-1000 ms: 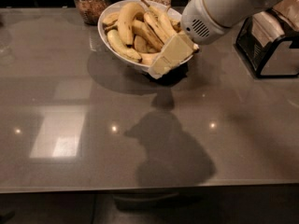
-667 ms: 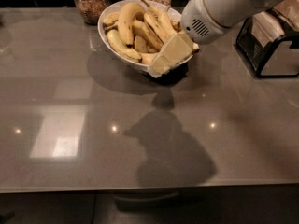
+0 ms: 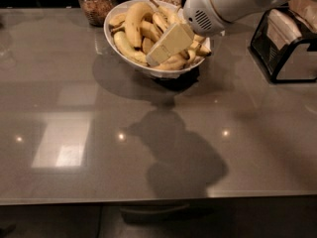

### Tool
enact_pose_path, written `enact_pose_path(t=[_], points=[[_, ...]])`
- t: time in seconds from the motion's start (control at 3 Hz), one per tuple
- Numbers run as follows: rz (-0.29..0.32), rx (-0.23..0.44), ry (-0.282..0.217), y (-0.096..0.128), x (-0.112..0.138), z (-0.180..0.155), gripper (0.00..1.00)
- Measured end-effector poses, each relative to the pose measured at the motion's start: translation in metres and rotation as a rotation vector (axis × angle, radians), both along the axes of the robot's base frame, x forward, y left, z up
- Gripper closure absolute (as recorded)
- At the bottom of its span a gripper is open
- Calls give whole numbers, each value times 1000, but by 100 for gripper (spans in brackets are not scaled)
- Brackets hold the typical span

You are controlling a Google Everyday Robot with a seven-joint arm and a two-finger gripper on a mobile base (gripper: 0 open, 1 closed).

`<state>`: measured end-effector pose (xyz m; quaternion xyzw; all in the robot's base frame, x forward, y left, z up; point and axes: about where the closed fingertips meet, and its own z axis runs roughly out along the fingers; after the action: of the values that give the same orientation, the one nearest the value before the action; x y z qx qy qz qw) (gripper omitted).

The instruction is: Pick banana from white bowl

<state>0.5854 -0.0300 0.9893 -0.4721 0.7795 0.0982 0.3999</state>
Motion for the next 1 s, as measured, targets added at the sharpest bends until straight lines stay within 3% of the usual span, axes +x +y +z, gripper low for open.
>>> enact_pose_path(t=[0.67, 1.0], points=[[18, 61, -72, 19, 33, -2, 20], [12, 66, -100, 24, 50, -4, 22]])
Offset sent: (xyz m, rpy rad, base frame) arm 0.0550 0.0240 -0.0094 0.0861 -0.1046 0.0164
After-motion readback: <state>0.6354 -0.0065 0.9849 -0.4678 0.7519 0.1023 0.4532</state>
